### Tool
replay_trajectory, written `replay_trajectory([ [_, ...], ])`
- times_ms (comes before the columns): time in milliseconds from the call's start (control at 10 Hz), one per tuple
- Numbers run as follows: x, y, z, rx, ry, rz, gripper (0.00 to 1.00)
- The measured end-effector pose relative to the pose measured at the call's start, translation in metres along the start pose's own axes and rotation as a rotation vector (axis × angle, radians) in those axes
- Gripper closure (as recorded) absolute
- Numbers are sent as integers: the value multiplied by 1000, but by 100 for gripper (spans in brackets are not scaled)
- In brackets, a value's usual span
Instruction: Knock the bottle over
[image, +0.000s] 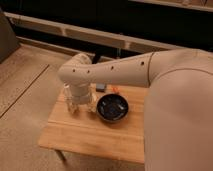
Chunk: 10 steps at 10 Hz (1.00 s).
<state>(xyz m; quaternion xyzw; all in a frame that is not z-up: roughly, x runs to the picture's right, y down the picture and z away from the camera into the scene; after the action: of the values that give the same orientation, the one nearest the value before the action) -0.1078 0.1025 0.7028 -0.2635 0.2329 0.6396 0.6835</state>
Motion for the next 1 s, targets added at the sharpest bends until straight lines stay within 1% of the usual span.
replay_trajectory([
  [600,0,0,0,-2,-1,2,35],
  [900,-9,-4,6,-27,-9,51,35],
  [1000,-11,-3,10,-34,-5,50,35],
])
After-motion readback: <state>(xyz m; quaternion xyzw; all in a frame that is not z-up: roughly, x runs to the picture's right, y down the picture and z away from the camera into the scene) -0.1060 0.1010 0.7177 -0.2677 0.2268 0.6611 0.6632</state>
